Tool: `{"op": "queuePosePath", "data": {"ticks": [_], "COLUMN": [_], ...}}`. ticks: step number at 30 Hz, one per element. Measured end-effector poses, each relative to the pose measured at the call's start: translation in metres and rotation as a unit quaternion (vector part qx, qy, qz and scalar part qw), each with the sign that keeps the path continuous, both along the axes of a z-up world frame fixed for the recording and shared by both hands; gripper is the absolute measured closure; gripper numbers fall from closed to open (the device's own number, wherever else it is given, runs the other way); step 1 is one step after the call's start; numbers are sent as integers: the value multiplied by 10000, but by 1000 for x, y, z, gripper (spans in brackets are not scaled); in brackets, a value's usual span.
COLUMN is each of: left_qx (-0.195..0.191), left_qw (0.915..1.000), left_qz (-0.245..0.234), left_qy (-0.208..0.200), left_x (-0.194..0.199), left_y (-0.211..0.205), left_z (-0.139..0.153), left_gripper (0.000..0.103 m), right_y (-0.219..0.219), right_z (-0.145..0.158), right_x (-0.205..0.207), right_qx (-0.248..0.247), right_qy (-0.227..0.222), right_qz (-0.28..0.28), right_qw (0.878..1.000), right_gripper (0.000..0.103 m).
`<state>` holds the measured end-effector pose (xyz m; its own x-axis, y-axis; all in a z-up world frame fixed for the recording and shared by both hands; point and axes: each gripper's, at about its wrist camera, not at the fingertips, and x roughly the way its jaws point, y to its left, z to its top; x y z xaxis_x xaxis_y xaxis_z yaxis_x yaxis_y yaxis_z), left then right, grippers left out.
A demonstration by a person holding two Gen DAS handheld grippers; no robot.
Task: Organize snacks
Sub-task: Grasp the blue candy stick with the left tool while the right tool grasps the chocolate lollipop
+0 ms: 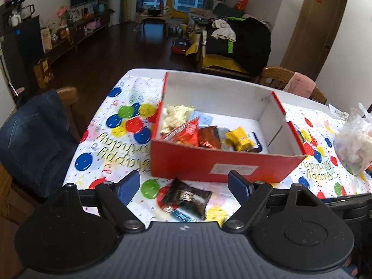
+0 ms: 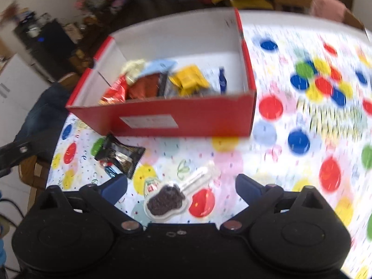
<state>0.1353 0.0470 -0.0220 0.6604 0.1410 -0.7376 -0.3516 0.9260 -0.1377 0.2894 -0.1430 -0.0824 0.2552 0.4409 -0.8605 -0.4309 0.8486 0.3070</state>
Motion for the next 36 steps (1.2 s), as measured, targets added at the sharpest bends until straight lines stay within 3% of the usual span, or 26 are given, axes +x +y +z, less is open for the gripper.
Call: {"op": "queuePosePath", "data": {"ticks": [11, 18, 28, 31, 36], "left_qx": [-204, -281, -332, -342, -348], "left_qw": [9996, 9992, 9987, 9986, 9983], "left_qz": [-37, -38, -128, -133, -165], "left_qy": [204, 276, 356, 378, 429], "left_x": [-18, -25, -28, -29, -29], "left_y": [33, 49, 59, 60, 61], "left_z": [-19, -27, -34, -36, -39], "left_gripper": [20, 20, 20, 20, 20], "right_y": [24, 35, 61, 70, 71], "right_z": [-39, -50, -54, -56, -62], "right_x": [-7, -9, -18, -23, -25], "right_qx": [-87, -198, -791, -1112, -1186], "right_qy": [834, 976, 563, 360, 392], "right_qz": [-749, -1008, -742, -492, -373], "right_qw": [9937, 9899, 9925, 9919, 9915], "right_gripper": [17, 26, 34, 43, 45]}}
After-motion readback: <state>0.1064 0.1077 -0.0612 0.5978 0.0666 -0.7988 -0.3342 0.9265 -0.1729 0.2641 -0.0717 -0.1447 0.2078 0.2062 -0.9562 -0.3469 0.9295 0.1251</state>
